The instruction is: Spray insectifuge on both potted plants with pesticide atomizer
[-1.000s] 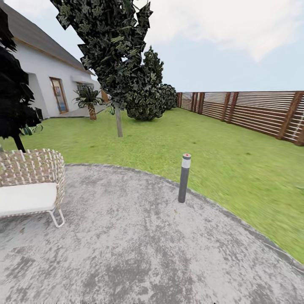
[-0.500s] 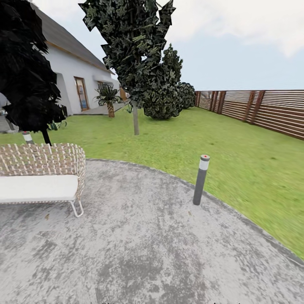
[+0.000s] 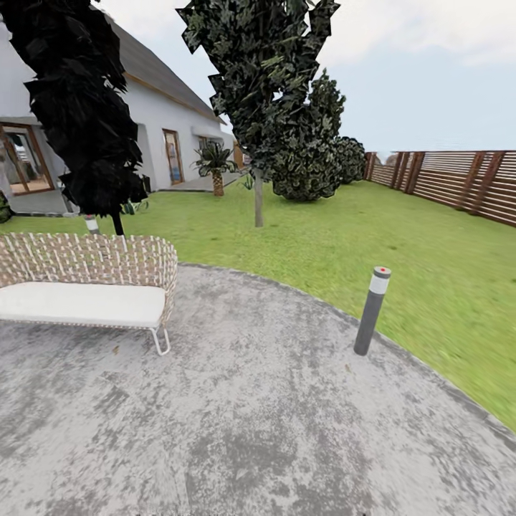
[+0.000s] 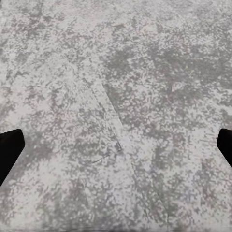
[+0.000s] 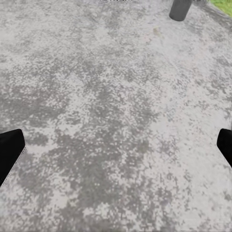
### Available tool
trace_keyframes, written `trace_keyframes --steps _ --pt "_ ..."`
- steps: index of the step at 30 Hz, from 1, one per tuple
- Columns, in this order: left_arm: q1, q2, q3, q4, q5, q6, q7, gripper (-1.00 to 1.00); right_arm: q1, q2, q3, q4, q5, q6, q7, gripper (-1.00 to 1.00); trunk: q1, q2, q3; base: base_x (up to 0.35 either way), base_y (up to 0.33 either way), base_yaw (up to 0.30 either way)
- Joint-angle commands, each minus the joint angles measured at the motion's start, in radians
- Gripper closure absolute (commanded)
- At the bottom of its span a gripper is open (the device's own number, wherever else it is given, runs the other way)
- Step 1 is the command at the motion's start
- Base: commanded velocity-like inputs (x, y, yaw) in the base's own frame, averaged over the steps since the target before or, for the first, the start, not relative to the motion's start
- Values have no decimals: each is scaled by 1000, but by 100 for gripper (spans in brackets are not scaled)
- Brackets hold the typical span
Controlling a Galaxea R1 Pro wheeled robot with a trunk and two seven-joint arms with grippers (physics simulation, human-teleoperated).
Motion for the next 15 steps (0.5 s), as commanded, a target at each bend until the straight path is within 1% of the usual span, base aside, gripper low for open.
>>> trace_keyframes --steps 1,8,15 --pt "-1 0 2 1 0 -3 -1 -100 0 0 0 0 0 -3 -2 -100 0 -1 -1 0 0 270" --pt "-1 0 2 1 2 -3 0 -100 0 0 0 0 1 -3 -2 -100 0 -1 -5 0 0 271" --pt "-1 0 2 1 3 -3 0 -100 0 0 0 0 1 -3 -2 -100 27 -50 -30 0 0 271"
